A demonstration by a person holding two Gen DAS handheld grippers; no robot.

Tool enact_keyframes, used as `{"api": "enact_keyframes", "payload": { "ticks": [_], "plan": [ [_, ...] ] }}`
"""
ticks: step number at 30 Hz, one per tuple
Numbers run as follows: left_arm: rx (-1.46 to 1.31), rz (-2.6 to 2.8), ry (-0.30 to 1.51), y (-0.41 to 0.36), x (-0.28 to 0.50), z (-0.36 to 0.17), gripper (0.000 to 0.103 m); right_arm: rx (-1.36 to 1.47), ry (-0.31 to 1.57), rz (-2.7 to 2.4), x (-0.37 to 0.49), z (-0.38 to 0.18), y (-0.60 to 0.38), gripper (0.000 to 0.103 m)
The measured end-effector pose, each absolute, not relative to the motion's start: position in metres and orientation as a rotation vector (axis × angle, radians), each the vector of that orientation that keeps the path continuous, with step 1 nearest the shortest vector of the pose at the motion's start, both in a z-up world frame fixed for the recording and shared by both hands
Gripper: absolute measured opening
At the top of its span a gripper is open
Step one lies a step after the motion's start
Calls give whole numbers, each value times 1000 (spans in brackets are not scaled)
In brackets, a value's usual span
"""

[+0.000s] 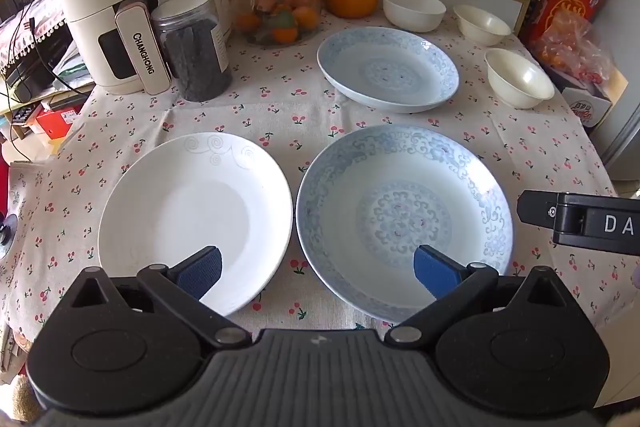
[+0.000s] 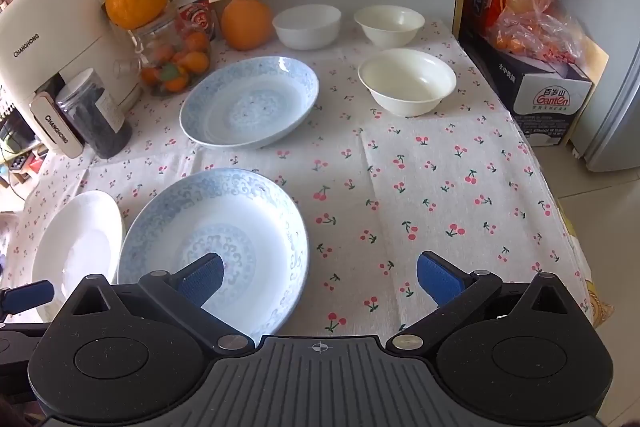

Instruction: Organize plates and bowls

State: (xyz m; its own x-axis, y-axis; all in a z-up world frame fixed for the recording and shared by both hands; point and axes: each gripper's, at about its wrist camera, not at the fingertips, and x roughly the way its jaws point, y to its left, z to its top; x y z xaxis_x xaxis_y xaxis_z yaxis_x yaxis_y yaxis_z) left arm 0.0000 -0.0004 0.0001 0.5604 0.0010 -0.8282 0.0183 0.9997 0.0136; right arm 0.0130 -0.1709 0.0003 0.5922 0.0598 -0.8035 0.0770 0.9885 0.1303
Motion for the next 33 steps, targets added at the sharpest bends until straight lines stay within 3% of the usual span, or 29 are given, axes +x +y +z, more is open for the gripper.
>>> {"api": "enact_keyframes", "payload": {
  "ticks": [33],
  "plan": [
    [34,-26,987,-2,1,-4,103,139,919,4,13,-2,-168,103]
  ]
}}
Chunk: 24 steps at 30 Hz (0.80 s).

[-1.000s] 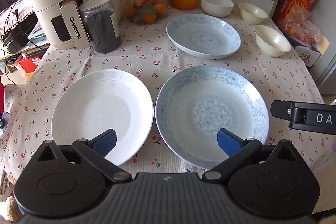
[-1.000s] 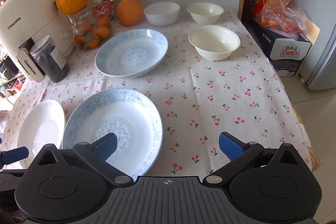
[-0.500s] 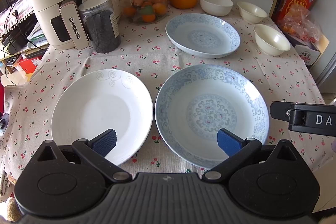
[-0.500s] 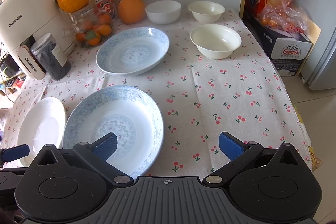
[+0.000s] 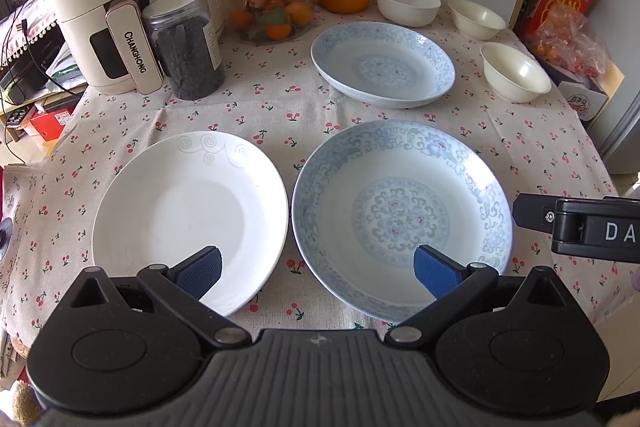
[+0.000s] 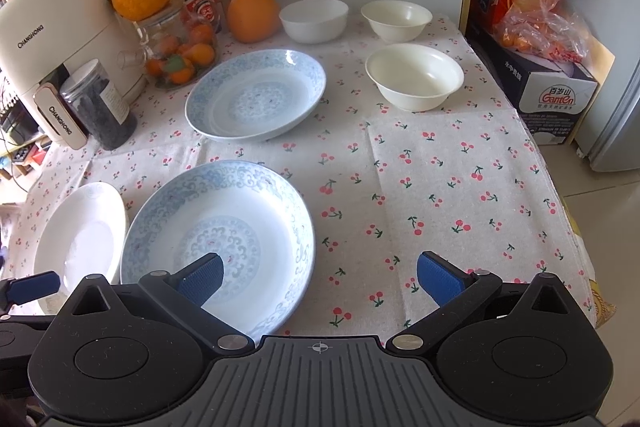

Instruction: Organize plates and bowls

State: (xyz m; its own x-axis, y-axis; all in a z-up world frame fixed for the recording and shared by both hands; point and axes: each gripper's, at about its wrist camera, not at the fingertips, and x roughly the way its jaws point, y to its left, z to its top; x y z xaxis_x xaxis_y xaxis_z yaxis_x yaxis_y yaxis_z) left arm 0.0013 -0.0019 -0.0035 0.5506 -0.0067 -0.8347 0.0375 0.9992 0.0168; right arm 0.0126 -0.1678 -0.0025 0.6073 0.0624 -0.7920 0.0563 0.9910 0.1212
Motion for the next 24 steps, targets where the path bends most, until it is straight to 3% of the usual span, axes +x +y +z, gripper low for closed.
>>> {"api": "enact_keyframes", "payload": {
  "ticks": [24],
  "plan": [
    [47,-55,943,0,14,-8,102,147,946,56,14,0,-172,103]
  ]
}}
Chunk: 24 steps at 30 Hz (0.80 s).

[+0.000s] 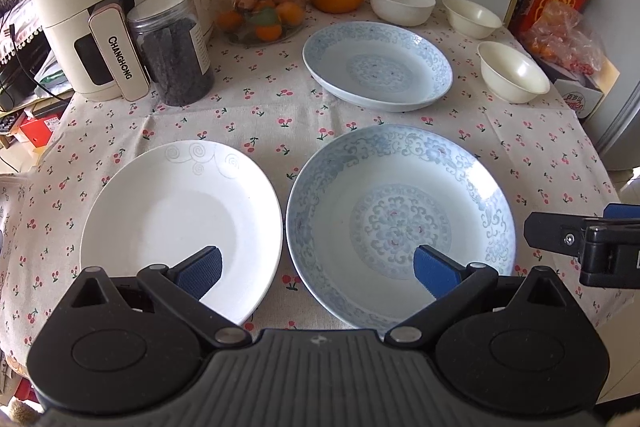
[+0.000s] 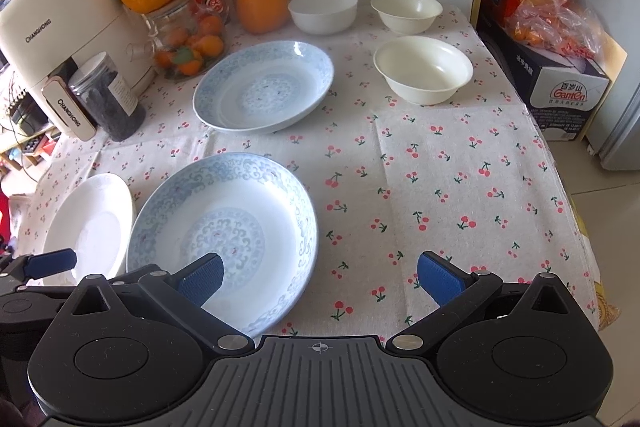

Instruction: Organize plates and bowls

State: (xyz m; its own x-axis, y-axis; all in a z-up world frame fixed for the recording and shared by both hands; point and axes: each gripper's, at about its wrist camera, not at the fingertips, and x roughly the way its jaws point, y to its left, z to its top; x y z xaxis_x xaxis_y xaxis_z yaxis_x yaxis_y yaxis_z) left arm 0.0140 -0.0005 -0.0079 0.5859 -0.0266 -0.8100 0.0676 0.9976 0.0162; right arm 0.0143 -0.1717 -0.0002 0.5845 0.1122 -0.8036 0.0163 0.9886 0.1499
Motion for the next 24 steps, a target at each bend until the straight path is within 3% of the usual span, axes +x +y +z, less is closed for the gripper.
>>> {"api": "enact_keyframes", "payload": {
  "ticks": [13,19,24],
  "plan": [
    [8,-151,930,17,45,7,99,140,1019,158,38,2,-177,103],
    [-38,-254,934,28,72,4,81,333,1104,240,45,-27,-199,101],
    [-36,-349,954,27,89,-8,65,462,1165,267,50,-48,-208,94]
  ]
}}
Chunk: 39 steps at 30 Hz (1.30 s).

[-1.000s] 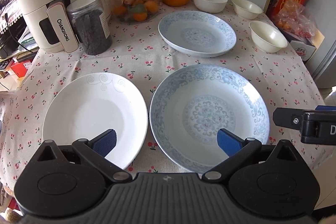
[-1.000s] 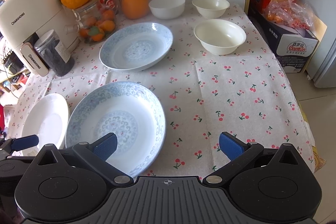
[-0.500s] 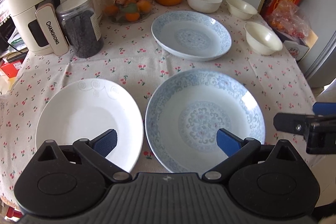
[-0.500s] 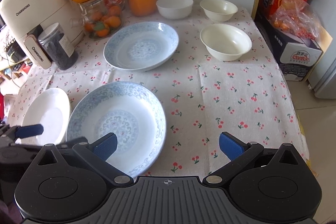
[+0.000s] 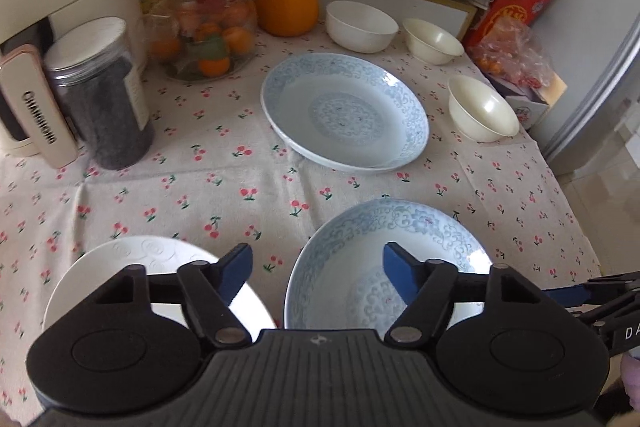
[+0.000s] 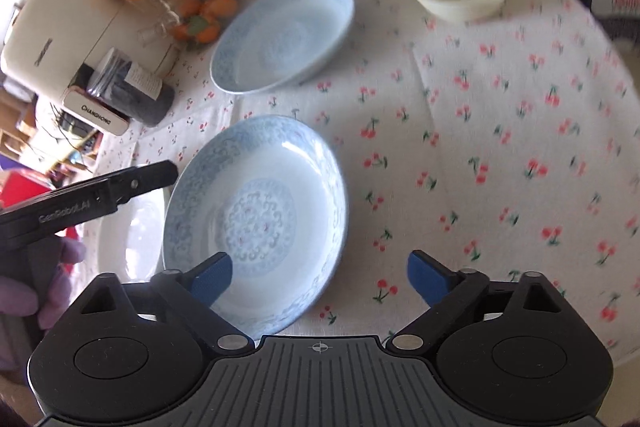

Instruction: Organize plates and bowls

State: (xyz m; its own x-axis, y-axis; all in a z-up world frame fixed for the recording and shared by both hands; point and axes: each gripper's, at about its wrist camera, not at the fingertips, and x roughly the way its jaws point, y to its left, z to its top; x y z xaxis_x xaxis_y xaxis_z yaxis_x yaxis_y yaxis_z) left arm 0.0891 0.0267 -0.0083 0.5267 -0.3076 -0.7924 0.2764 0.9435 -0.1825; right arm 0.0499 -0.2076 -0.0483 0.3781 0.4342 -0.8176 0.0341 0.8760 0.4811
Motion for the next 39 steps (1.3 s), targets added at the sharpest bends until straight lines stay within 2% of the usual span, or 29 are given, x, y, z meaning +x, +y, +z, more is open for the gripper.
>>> {"api": "enact_keyframes", "payload": {
  "ticks": [4,7,9,10,12,13,15,17,39],
  "plan": [
    [6,-398,989,23,95,-18,54,525,1192,283,49,-58,-210,89],
    [17,-400,1030,23,99,-27,47,549,1218,286,49,-66,-211,78],
    [19,-395,1059,24,101,-32,44,556,1226,289,48,-70,-212,64],
    [25,-392,1070,24,102,-34,39,558,1225,291,48,-70,-211,60],
    [30,-387,1084,25,102,-36,31,562,1226,301,49,-72,-210,43],
    [34,-383,1090,25,102,-37,25,566,1228,304,49,-73,-209,39],
    [52,-368,1087,24,102,-37,20,561,1235,311,49,-76,-207,21],
    [77,-351,1077,24,101,-37,13,542,1231,301,50,-77,-204,14],
    [62,-328,1067,19,101,-34,10,496,1191,158,94,-75,-216,12]
  ]
}}
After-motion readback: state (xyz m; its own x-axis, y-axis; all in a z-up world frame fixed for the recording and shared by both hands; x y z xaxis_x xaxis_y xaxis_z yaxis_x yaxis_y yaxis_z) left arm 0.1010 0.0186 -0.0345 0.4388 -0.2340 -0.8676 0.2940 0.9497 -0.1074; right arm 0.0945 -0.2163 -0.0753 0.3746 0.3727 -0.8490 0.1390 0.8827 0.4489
